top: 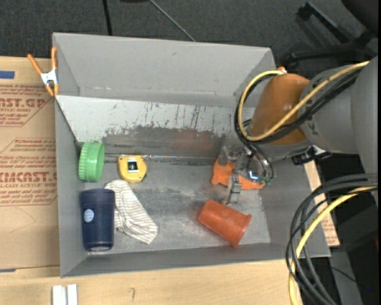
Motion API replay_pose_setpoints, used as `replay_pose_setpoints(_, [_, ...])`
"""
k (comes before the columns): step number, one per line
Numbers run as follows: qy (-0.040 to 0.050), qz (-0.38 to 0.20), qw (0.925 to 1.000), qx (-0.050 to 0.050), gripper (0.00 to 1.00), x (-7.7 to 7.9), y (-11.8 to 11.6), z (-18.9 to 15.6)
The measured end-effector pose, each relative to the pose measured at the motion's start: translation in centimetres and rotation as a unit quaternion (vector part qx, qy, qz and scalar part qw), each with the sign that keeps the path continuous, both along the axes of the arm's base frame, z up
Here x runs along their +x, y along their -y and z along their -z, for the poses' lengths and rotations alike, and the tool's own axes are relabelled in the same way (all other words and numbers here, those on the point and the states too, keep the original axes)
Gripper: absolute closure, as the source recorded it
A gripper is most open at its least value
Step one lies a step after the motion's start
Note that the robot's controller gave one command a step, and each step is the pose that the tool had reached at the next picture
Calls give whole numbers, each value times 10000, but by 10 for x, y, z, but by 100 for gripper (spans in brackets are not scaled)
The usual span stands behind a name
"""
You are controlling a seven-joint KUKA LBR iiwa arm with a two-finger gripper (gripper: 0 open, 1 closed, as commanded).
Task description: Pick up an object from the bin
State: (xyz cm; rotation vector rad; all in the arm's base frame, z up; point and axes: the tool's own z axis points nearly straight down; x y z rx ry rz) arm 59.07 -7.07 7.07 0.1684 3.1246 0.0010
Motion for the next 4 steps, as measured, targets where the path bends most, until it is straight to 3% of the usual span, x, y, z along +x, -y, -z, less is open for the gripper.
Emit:
replay_pose_setpoints(1, [19,178,9998,17,100,3,1,-4])
replay_pose_setpoints(4, [-25,177,9998,17,100,2,0,-10])
